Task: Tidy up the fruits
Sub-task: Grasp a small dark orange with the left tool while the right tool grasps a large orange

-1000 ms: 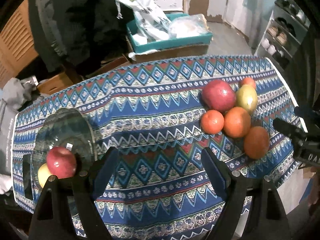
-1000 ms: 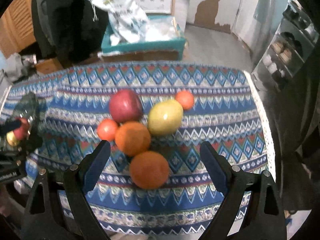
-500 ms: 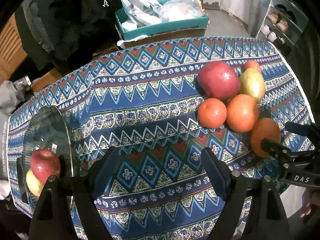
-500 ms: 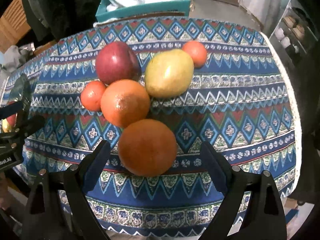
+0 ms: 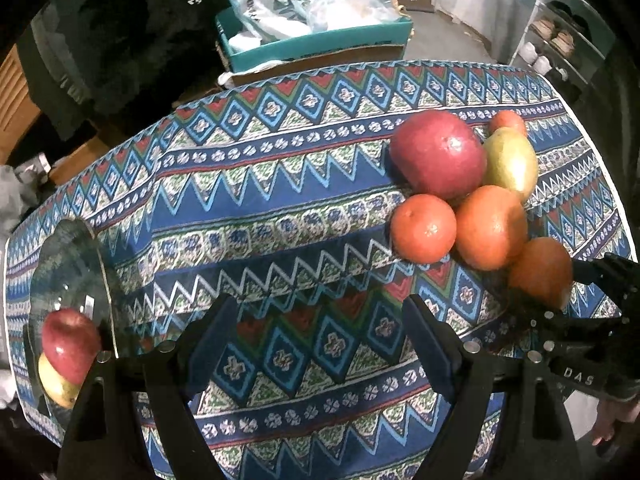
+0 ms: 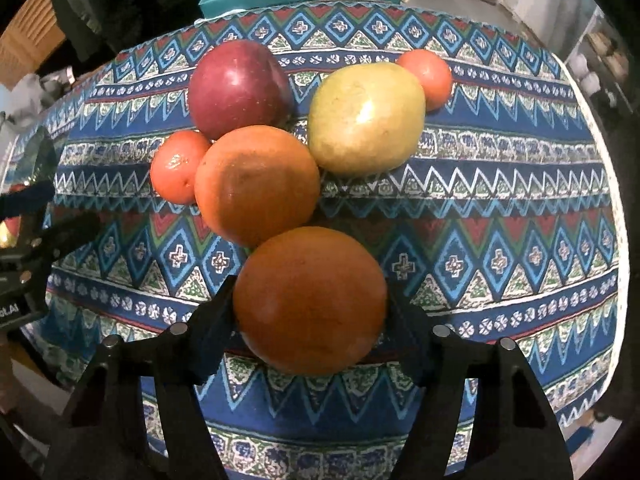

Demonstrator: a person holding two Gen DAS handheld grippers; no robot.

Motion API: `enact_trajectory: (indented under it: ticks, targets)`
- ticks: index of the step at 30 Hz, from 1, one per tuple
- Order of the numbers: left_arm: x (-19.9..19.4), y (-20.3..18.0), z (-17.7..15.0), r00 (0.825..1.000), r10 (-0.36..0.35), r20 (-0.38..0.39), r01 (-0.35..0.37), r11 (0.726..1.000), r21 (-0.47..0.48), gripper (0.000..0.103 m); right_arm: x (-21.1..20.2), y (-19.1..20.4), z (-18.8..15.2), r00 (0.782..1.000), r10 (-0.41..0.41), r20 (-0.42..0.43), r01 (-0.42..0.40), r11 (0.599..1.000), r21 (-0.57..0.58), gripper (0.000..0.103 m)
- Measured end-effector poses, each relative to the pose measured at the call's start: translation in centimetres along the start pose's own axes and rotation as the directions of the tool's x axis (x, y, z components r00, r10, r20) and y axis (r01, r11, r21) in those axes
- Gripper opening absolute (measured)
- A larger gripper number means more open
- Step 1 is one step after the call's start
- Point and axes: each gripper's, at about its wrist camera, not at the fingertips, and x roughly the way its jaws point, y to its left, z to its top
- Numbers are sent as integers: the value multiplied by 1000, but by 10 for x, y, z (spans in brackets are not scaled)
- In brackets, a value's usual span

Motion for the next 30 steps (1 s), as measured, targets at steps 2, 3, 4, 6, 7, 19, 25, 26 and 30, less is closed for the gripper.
enact_trajectory:
  ticks: [2,3,4,6,7,19,25,26,30]
  targets:
    - [2,-3,5,1000,-15,4,15,1000,10,86,-1,2,-1,1000,-16,8,16,1000,-14,69]
    - [4,-4,7,1000,-20,4,20,1000,15,85,-3,2,-1,1000,-25,17,26,1000,-17,69]
    - [5,-6,9,1000,-25,5,24,1000,20,85,-4,1,0,999,-32,28,32,999,-13,69]
    - [8,-8,13,999,-39,10,38,999,26,86,-14,-7,-1,998,-34,49,33,999,5,69]
    - [10,-10,14,999,-47,11,47,998,30,86,-19,-12,-1,998,-33,62,32,999,18,69]
    - [33,-39,25,997,-80,-6,80,989,122,86,-39,-58,14,991,-57,120,42,992,120,69]
    - [45,-44,27,997,-74,-20,76,989,127,85,-40,-68,21,989,-52,135,35,991,131,69]
    - [46,-44,27,997,-78,-22,80,989,122,85,-40,-66,21,989,-55,137,37,991,131,69]
    - [48,-45,28,996,-89,-13,90,989,121,85,-37,-67,25,989,-55,137,37,990,134,69]
